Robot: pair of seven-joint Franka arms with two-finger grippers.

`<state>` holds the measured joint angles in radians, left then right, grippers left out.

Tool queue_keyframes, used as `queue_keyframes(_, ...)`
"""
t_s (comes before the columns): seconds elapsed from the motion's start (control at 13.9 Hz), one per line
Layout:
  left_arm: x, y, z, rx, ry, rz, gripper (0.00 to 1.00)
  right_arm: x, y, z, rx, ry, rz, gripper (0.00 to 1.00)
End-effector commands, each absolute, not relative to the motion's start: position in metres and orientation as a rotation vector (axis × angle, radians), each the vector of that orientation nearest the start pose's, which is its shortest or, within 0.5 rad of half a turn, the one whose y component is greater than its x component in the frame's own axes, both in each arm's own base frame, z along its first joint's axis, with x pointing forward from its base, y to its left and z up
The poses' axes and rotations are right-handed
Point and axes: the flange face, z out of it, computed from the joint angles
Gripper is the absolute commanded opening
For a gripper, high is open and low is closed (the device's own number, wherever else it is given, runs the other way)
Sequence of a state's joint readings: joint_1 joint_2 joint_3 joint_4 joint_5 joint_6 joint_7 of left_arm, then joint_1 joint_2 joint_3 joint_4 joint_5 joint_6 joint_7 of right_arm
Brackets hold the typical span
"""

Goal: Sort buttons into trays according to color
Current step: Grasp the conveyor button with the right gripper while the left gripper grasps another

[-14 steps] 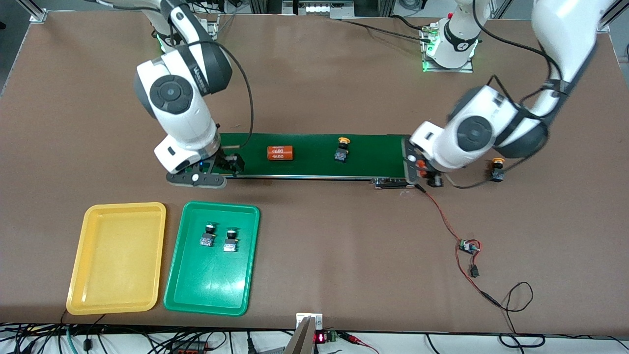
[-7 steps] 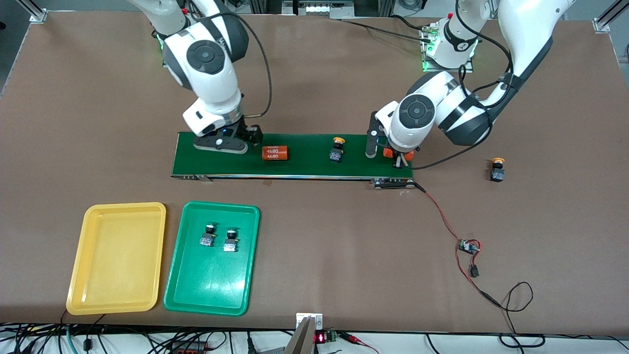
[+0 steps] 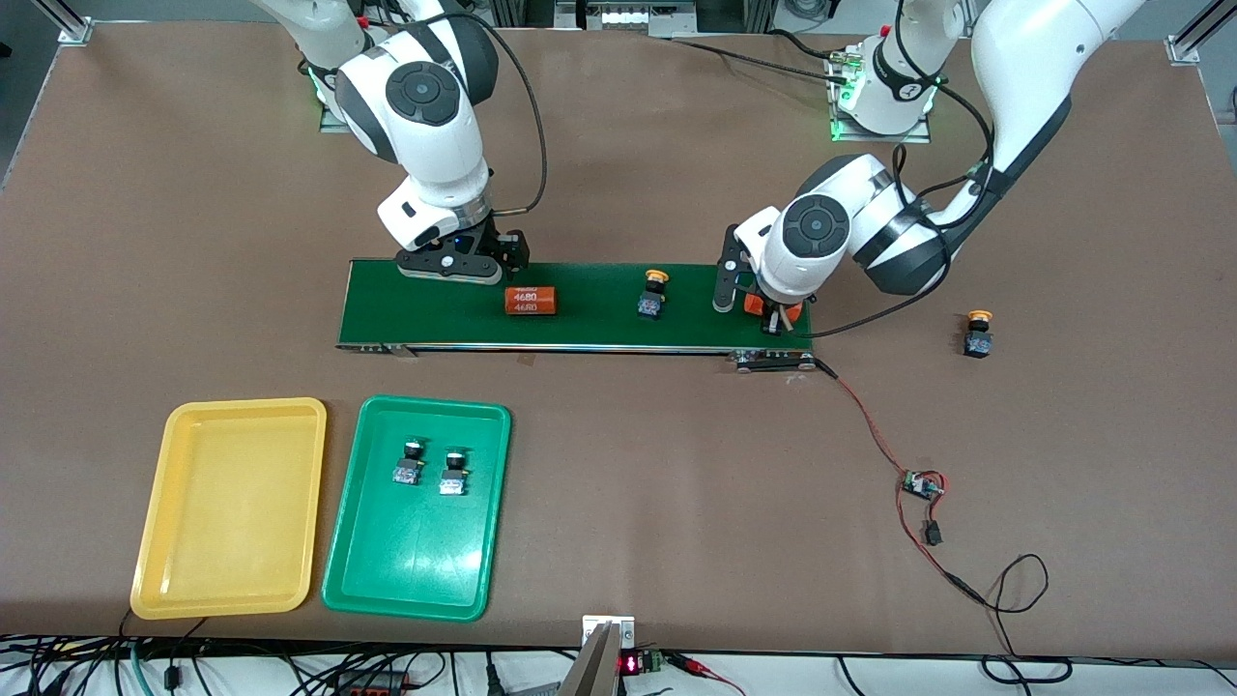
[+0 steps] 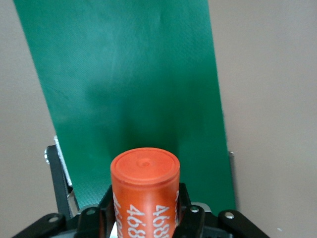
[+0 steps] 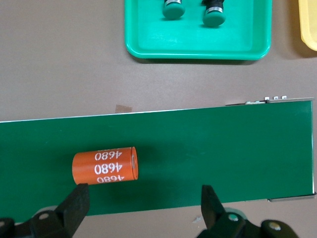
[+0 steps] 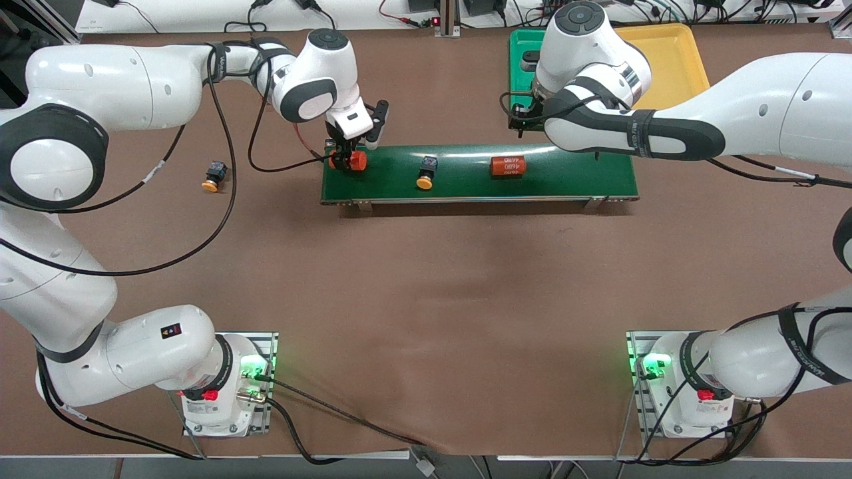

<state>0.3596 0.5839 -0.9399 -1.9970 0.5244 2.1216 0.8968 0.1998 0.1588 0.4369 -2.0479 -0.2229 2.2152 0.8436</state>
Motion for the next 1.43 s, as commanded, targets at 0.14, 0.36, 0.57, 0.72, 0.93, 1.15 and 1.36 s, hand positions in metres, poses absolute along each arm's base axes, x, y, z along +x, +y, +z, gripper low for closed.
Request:
queue_keyframes(0.14,0.507,-0.282,0.254,-1.973,2.494,0.23,0.99,0.472,0.33,0.375,-3.171,0.149,-0.183,1.0)
queue_keyframes(0.36,0.518,-0.277,0.282,-1.963,2.44,0.187,1.0,0.475,0.327,0.367,-3.18,0.162,-0.155,1.0)
queue_keyframes(0.57,0.547,-0.257,0.338,-1.87,2.409,0.082,1.0,0.473,0.34,0.363,-3.164,0.153,-0.15,1.0)
queue_keyframes(0.72,0.576,-0.191,0.338,-1.983,2.258,0.127,1.0,0.471,0.353,0.354,-3.127,0.172,-0.168,1.0)
queue_keyframes(0.93,0.605,-0.092,0.328,-2.23,2.046,0.174,1.0,0.47,0.374,0.344,-3.095,0.206,-0.153,1.0)
queue_keyframes(1.15,0.618,-0.036,0.327,-2.498,1.837,0.141,1.0,0.471,0.389,0.332,-3.09,0.181,-0.123,1.0)
queue_keyframes(1.36,0.618,-0.001,0.317,-2.763,1.399,0.163,1.0,0.475,0.423,0.321,-3.08,0.105,-0.101,1.0)
